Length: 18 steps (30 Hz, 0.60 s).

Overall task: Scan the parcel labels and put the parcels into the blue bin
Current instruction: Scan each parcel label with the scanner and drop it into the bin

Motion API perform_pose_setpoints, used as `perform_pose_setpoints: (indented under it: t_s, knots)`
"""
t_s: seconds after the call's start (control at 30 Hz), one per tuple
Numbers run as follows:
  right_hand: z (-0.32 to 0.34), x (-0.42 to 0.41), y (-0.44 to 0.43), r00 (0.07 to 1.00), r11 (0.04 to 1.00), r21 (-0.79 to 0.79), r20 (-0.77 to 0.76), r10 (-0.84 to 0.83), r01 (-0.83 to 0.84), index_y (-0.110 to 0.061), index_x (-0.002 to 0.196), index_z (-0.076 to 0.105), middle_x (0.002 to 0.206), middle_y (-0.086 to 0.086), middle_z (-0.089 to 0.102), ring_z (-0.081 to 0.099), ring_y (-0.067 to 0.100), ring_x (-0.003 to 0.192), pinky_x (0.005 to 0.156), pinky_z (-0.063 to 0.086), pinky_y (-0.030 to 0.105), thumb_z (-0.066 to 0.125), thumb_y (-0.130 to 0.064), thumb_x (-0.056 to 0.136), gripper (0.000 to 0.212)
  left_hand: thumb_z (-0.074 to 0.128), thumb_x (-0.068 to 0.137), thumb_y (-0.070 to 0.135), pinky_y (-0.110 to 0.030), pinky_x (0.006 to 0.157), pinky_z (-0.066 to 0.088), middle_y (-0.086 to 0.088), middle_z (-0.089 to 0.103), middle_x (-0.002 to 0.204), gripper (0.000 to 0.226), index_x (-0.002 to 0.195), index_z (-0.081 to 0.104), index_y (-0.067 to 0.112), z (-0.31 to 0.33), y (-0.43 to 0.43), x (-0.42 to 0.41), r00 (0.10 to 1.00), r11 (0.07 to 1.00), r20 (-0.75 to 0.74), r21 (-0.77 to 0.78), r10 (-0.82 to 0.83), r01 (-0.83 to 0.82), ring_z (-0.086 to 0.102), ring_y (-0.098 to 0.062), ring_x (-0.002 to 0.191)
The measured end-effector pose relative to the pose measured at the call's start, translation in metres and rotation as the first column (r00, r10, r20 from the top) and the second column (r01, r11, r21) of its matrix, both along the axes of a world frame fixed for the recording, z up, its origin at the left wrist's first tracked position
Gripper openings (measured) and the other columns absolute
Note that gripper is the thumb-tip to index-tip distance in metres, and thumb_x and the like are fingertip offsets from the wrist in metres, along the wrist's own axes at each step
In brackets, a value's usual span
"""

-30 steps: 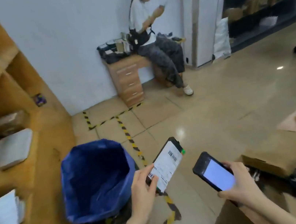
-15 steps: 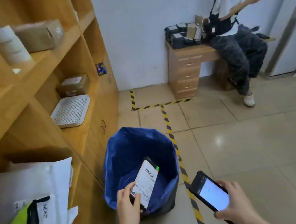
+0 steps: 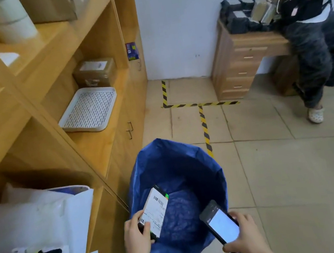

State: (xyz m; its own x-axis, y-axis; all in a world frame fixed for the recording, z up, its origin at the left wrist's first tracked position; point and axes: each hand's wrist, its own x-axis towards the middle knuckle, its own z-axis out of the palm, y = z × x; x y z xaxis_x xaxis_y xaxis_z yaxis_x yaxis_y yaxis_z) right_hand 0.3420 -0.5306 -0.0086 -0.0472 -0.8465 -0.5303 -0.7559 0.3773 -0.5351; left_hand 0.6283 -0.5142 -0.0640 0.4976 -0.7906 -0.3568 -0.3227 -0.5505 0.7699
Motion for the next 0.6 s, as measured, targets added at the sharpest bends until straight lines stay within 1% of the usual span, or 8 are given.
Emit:
perform_pose_setpoints:
  t_s: [0.07,0.13,0.2,0.27,0.33,0.4,0.5,0.6]
  knots:
    - [-0.009,0.009,-0.019,1.0,1.0,0.015,0.016,-0.008,0.008,-0.028,0.127,0.044,0.111,-0.007,0.039,0.05,0.011,0.099,0.077,0.048,0.026,0.073,-0.031,0.038,0.094,0.062,0.092,0.01,-0.029,0.054,0.059,-0.009,0.045,0.127,0.035,0.126,0.055,0.02,-0.006,-0.01,0.002,1.0,0.999,-0.013,0.035,0.022,-0.021,0.051,-0.029,0.111]
    - [-0.018,0.017,-0.038,0.999,0.999,0.035,0.031,-0.011,0.01,-0.025,0.127,0.045,0.114,-0.004,0.041,0.05,0.013,0.101,0.079,0.048,0.026,0.072,-0.031,0.038,0.093,0.062,0.092,0.01,-0.026,0.053,0.058,-0.009,0.045,0.127,0.036,0.125,0.056,0.02,-0.012,-0.02,0.004,0.999,0.997,-0.028,0.07,0.039,-0.037,0.051,-0.03,0.113]
    - [-0.028,0.024,-0.057,1.0,0.997,0.071,0.027,-0.006,0.004,-0.024,0.129,0.045,0.112,-0.002,0.041,0.049,0.016,0.104,0.082,0.047,0.026,0.073,-0.033,0.039,0.094,0.063,0.091,0.009,-0.027,0.053,0.059,-0.008,0.045,0.126,0.036,0.125,0.055,0.02,-0.017,-0.032,0.006,0.998,0.994,-0.038,0.098,0.054,-0.05,0.051,-0.031,0.113]
    - [-0.039,0.029,-0.078,1.0,0.994,0.109,0.018,0.023,-0.025,-0.025,0.131,0.043,0.112,-0.002,0.042,0.049,0.019,0.107,0.087,0.048,0.03,0.072,-0.038,0.037,0.099,0.063,0.091,0.009,-0.028,0.054,0.059,-0.008,0.046,0.125,0.037,0.125,0.054,0.02,-0.023,-0.045,0.007,0.996,0.99,-0.036,0.117,0.079,-0.074,0.051,-0.03,0.112]
    - [-0.051,0.033,-0.1,0.999,0.986,0.161,0.023,0.041,-0.044,-0.027,0.133,0.04,0.114,-0.003,0.039,0.048,0.018,0.11,0.091,0.048,0.033,0.072,-0.04,0.036,0.103,0.063,0.09,0.008,-0.029,0.054,0.06,-0.007,0.046,0.124,0.036,0.122,0.054,0.022,-0.03,-0.059,0.007,0.993,0.982,-0.032,0.156,0.117,-0.111,0.051,-0.028,0.11]
    - [-0.064,0.038,-0.122,0.998,0.977,0.203,0.034,0.053,-0.059,-0.029,0.134,0.038,0.115,-0.004,0.036,0.046,0.017,0.113,0.095,0.046,0.035,0.073,-0.041,0.035,0.106,0.064,0.089,0.005,-0.032,0.055,0.06,-0.007,0.047,0.124,0.036,0.118,0.054,0.024,-0.039,-0.076,0.006,0.988,0.973,-0.03,0.179,0.154,-0.146,0.052,-0.029,0.11]
    - [-0.087,0.047,-0.153,0.998,0.969,0.244,0.055,0.019,-0.032,-0.03,0.135,0.036,0.116,-0.004,0.034,0.043,0.017,0.115,0.097,0.044,0.038,0.077,-0.038,0.039,0.105,0.064,0.089,0.003,-0.034,0.057,0.061,-0.007,0.046,0.125,0.037,0.117,0.053,0.024,-0.06,-0.105,0.004,0.985,0.963,-0.033,0.222,0.167,-0.155,0.051,-0.032,0.115]
    - [-0.117,0.053,-0.172,0.998,0.956,0.292,0.06,-0.034,0.015,-0.029,0.137,0.035,0.117,-0.004,0.033,0.044,0.019,0.117,0.098,0.043,0.042,0.08,-0.035,0.044,0.104,0.062,0.09,0.001,-0.034,0.054,0.06,-0.006,0.046,0.123,0.035,0.115,0.054,0.024,-0.089,-0.129,0.002,0.979,0.957,-0.081,0.238,0.189,-0.165,0.051,-0.031,0.114]
